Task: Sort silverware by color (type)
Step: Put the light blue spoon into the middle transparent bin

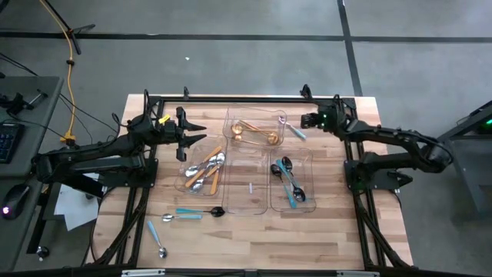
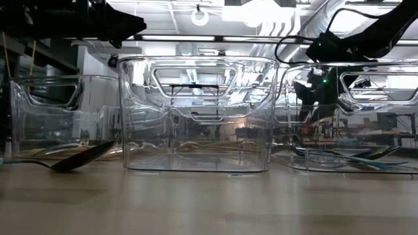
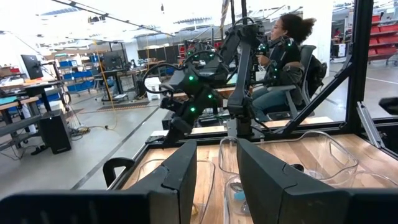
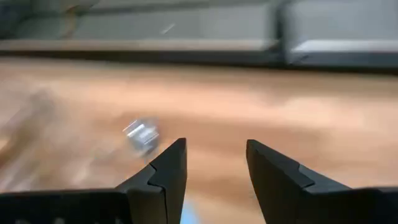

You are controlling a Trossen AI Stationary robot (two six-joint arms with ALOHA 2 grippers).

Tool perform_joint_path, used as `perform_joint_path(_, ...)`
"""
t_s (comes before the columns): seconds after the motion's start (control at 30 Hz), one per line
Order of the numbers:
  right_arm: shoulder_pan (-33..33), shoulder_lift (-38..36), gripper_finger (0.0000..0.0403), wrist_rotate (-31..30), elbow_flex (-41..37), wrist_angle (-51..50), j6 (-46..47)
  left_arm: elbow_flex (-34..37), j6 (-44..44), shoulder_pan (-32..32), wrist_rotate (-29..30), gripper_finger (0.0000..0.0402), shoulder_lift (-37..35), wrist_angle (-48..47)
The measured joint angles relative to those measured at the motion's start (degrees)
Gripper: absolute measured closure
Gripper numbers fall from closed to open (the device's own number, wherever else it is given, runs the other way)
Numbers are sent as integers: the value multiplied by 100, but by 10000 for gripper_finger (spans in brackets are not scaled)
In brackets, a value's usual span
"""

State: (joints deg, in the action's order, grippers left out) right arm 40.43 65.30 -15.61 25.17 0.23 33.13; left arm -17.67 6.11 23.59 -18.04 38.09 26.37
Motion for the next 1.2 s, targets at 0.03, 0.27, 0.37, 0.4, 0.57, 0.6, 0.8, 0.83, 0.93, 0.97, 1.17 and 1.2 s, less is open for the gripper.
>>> perform_joint_path(0.03,47,24,252,415,0,14,-15,0,0,-1,0,298,0,0)
perform_joint_path(0.27,82,406,252,1771,0,77,-55,0,-2,-1,0,298,1,2)
perform_joint_path(0.37,85,552,252,1777,0,85,-55,0,-2,0,0,298,0,2)
perform_joint_path(0.4,85,598,252,1782,0,85,-53,-2,-2,0,0,298,0,2)
perform_joint_path(0.57,85,835,252,1977,0,94,-55,0,0,0,0,298,0,2)
perform_joint_path(0.6,85,885,252,2032,0,117,-59,-2,3,0,0,298,0,3)
perform_joint_path(0.8,85,1114,252,2043,-2,152,-260,-2,13,-2,0,298,0,64)
perform_joint_path(0.83,85,1124,252,2043,-2,158,-298,-2,13,0,0,298,0,66)
perform_joint_path(0.93,85,1126,252,2039,-2,177,-410,-2,13,0,0,298,1,68)
perform_joint_path(0.97,85,1126,252,2040,-2,175,-441,-2,13,-2,0,298,2,68)
perform_joint_path(1.17,83,1126,252,2037,-2,171,-854,-2,13,-1,0,298,1,68)
perform_joint_path(1.2,69,1126,252,2037,-2,169,-949,-2,14,0,0,298,1,68)
